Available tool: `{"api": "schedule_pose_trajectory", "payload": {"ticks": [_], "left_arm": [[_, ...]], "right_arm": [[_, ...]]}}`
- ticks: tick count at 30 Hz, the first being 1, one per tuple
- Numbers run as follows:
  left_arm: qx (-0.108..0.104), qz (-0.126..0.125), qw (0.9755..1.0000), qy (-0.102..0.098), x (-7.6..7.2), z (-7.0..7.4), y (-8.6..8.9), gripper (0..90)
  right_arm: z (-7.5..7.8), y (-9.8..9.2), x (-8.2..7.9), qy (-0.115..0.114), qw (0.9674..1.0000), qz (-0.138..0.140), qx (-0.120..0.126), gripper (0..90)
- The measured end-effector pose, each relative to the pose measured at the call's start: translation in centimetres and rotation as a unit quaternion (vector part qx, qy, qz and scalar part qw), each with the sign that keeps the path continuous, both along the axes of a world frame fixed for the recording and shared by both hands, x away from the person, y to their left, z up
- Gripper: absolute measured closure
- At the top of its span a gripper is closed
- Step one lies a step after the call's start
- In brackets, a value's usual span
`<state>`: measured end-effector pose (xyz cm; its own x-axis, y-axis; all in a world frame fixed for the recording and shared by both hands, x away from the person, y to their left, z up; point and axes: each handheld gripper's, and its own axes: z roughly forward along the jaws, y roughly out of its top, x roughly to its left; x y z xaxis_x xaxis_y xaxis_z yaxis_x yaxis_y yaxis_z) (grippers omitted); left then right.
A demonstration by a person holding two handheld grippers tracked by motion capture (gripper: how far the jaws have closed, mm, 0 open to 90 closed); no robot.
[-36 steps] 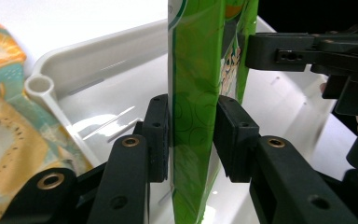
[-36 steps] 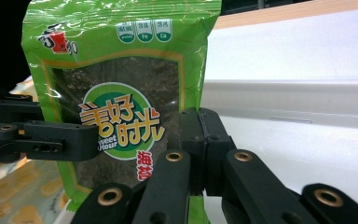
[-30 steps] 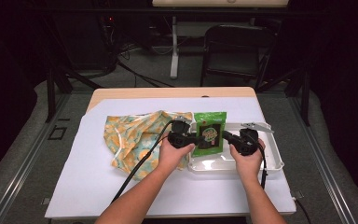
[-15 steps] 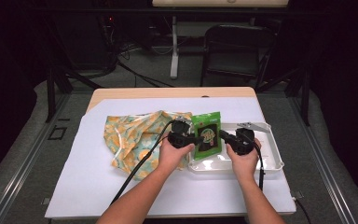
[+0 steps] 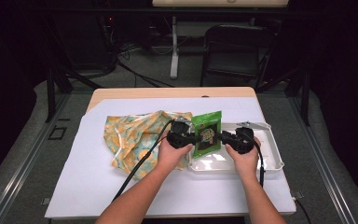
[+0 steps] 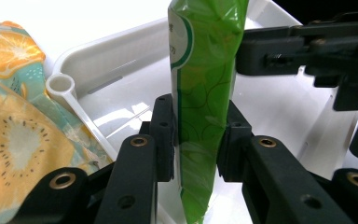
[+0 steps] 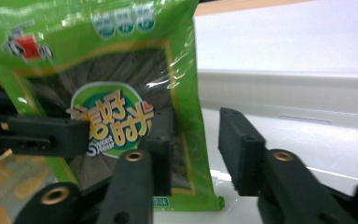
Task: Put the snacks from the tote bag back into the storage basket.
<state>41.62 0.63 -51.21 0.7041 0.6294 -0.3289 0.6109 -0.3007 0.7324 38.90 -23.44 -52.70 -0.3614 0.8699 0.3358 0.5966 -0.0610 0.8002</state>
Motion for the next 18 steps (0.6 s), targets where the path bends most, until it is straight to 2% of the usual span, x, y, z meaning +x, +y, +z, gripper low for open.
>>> {"api": "schedule_pose_trajectory", "payload": {"ticks": [2, 7, 12, 15, 16, 18], "left_arm": [[-0.002, -0.002, 1.0000, 0.000, 0.04, -0.06, 0.01, 72.6], [-0.002, -0.002, 1.0000, -0.001, 0.10, -0.09, -0.01, 72.5], [-0.006, 0.004, 1.0000, 0.001, 0.28, -0.29, -0.08, 72.3], [-0.002, 0.006, 1.0000, 0.002, 0.36, -0.35, -0.11, 72.0], [-0.003, 0.013, 0.9999, -0.001, 0.38, -0.46, -0.20, 71.8], [-0.003, 0.007, 1.0000, 0.004, 0.58, -0.54, -0.08, 71.4]], "right_arm": [[-0.05, 0.02, 0.14, 0.009, 0.9998, 0.014, 0.008, 62.4], [-0.21, -0.08, 0.47, 0.022, 0.9991, 0.024, 0.027, 61.4], [-0.16, -0.01, 0.53, 0.029, 0.9992, 0.019, 0.019, 64.9], [-0.14, 0.15, 0.55, 0.028, 0.9995, 0.013, 0.007, 67.1], [-0.12, 0.17, 0.54, 0.029, 0.9995, 0.014, 0.001, 68.4], [-0.11, 0.29, 0.57, 0.027, 0.9996, 0.010, -0.007, 71.0]]}}
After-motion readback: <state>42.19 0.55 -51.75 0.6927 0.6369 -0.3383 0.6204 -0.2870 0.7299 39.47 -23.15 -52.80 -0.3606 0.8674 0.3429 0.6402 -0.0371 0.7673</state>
